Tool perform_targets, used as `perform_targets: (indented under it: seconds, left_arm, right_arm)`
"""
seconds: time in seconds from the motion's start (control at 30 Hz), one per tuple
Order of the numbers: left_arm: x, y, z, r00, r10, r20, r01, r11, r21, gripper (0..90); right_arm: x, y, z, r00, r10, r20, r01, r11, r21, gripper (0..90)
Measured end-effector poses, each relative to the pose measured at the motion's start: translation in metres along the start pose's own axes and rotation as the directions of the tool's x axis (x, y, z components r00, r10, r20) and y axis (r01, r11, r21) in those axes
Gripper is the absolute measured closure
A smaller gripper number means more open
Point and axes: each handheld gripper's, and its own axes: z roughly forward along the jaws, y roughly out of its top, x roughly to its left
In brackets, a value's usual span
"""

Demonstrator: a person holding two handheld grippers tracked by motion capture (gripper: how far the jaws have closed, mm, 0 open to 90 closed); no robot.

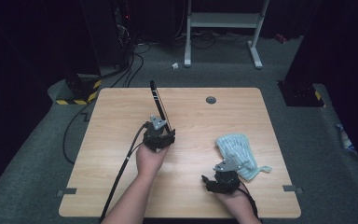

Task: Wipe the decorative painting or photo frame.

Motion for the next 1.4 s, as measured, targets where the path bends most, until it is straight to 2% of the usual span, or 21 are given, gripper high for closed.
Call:
perform_targets:
  seconds: [0.13, 0.37, 0.5, 0.77, 0.83, 1.13, 1.23, 1.4]
  left_arm:
    - [0.002, 0.000, -0.001, 0.9999, -0.008, 0.010, 0.008, 1.0000, 0.002, 46.9]
    - [0.004, -0.002, -0.004, 1.0000, 0.001, 0.008, -0.001, 1.0000, -0.004, 51.4]
    - [0.005, -0.006, -0.008, 0.9995, 0.032, 0.002, -0.032, 0.9995, 0.003, 54.6]
    - [0.009, -0.008, -0.011, 0.9990, 0.044, 0.002, -0.044, 0.9990, 0.000, 57.7]
    - [0.012, -0.009, -0.014, 0.9983, 0.059, -0.008, -0.059, 0.9983, -0.003, 59.3]
    - [0.022, -0.013, -0.018, 0.9997, 0.023, -0.005, -0.023, 0.9997, 0.005, 59.1]
    - [0.024, -0.013, -0.019, 0.9995, 0.025, -0.016, -0.025, 0.9997, 0.005, 59.0]
    - [0.027, -0.011, -0.022, 0.9998, 0.018, -0.012, -0.018, 0.9998, 0.002, 55.5]
  right_arm:
    - [0.000, 0.000, 0.000, 1.0000, 0.001, 0.001, -0.001, 1.000, 0.000, 26.2]
    - [0.000, 0.000, 0.000, 1.0000, 0.000, 0.000, 0.000, 1.000, 0.000, 26.2]
    - [0.000, 0.000, 0.000, 1.0000, 0.000, 0.000, 0.000, 1.000, 0.000, 26.2]
    - [0.000, 0.000, 0.000, 1.0000, 0.001, 0.000, -0.001, 1.000, 0.001, 26.1]
    - [0.000, 0.000, 0.000, 1.0000, -0.002, -0.003, 0.002, 1.000, 0.001, 25.3]
    - [0.001, -0.001, 0.000, 0.9999, -0.003, -0.014, 0.003, 1.000, 0.007, 22.1]
    - [0.001, -0.001, 0.000, 0.9999, -0.003, -0.013, 0.003, 1.000, 0.008, 22.1]
    - [0.001, -0.001, 0.000, 0.9999, -0.002, -0.013, 0.002, 1.000, 0.008, 22.1]
